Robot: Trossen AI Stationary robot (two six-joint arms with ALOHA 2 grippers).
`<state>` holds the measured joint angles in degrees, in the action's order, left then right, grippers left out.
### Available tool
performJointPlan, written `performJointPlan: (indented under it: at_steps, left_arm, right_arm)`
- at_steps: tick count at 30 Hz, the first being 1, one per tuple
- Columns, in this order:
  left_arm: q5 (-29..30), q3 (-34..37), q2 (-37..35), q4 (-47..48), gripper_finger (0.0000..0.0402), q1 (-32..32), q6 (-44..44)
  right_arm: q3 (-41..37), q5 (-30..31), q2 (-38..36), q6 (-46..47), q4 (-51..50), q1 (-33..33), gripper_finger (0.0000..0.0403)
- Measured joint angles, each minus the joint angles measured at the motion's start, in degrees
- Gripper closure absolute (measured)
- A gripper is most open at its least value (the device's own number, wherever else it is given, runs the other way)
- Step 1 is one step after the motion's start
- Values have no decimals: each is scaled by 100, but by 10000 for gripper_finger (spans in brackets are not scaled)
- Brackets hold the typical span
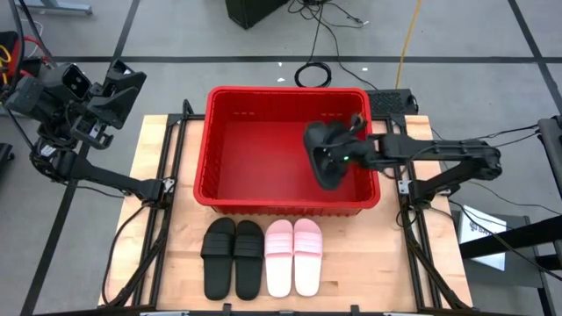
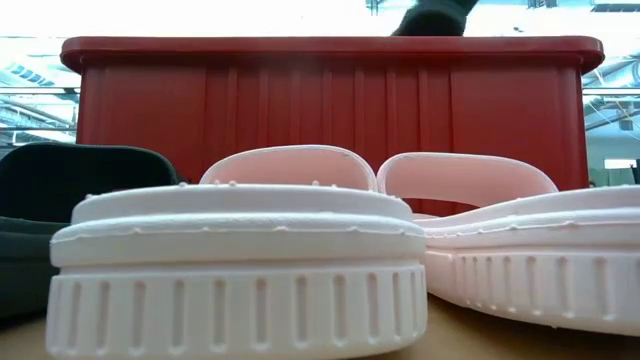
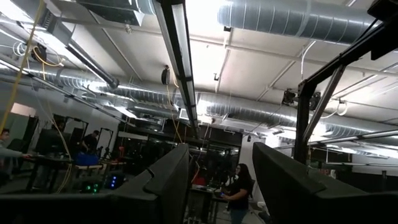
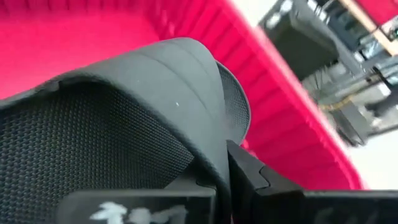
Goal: Pick and place slides into bin
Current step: Put the right black slide into the red bin
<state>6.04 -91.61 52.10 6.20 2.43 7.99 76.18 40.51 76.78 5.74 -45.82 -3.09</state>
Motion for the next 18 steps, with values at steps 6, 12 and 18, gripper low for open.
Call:
performJointPlan:
  at_steps: [6, 12, 18]
  left_arm:
    - [0, 0, 0, 4, 215, 1, 5]
    - [0, 0, 0, 7, 215, -2, 0]
    - [-2, 0, 0, 20, 215, 1, -2]
  right_arm:
    - [-20, -18, 382, 109, -1019, 0, 399]
    - [-656, -47, 411, 174, -847, 2, 399]
    - [-1465, -321, 268, 630, -497, -40, 399]
